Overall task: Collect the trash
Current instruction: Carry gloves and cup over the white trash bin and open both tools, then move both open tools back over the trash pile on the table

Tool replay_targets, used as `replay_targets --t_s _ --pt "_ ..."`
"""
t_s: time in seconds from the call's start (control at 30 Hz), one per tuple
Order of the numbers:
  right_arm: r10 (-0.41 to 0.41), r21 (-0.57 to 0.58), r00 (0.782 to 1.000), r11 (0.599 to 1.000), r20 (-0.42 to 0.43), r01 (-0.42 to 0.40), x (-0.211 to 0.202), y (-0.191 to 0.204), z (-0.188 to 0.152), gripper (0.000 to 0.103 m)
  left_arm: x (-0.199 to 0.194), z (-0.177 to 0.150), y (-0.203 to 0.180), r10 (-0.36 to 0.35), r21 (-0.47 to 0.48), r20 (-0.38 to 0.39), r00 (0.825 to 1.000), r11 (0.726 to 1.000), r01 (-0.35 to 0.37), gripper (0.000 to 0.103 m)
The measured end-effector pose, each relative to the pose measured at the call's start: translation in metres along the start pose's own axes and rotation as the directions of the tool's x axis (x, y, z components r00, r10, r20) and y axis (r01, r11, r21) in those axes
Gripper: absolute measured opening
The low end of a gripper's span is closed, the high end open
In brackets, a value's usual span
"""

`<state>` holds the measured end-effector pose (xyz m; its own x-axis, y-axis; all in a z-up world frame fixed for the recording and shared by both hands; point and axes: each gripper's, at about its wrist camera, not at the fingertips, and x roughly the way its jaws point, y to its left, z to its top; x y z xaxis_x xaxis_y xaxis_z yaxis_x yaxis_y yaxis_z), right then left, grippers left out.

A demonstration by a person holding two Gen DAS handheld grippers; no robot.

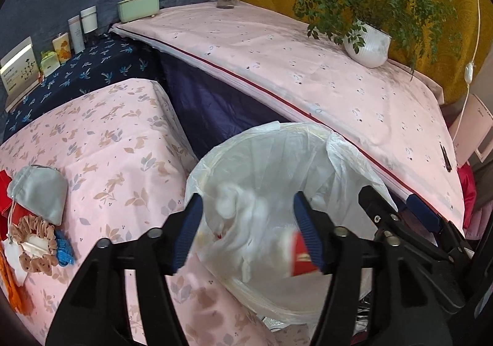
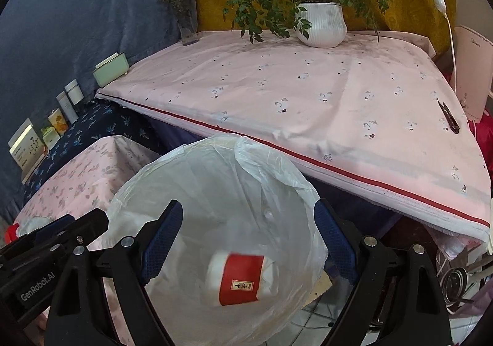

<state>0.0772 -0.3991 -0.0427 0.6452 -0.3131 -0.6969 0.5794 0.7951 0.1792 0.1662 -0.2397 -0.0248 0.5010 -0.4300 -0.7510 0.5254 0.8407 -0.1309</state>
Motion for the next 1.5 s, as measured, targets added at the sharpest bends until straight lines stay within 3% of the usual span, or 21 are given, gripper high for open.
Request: replay_targets --t_s 0.13,0.53,0.77,1.03,1.5 --pt "-0.002 -0.003 1.000 1.000 0.001 0.002 0.000 0.003 0.002 0.085 -0.005 0.001 0.004 0.012 0.001 0.020 1.000 1.000 -0.012 0.070" --pt "0.013 -0.052 0.999 0.999 0.033 -0.011 -0.029 0.028 -0.003 0.088 -0.030 -0.008 0.036 0.051 -0.064 0.042 0.998 0.997 -0.048 0.071" --pt "0.059 -0.101 0.998 0.993 0.033 -0.055 -0.051 0.057 -0.013 0.089 -0.058 -0.026 0.073 0.139 -0.129 0.063 0.988 0.983 -0.130 0.084" --pt "0.124 -0.162 0.992 0.979 0.013 -0.121 -0.070 0.100 -0.032 0.089 -0.091 -0.049 0.122 0.244 -0.198 0.067 0.967 0.954 -0.227 0.089" --pt "0.228 -0.280 0.972 0.930 -0.063 -0.237 -0.091 0.179 -0.073 0.089 -0.119 -0.103 0.210 0.363 -0.325 -0.017 0.931 0.879 -0.349 0.090"
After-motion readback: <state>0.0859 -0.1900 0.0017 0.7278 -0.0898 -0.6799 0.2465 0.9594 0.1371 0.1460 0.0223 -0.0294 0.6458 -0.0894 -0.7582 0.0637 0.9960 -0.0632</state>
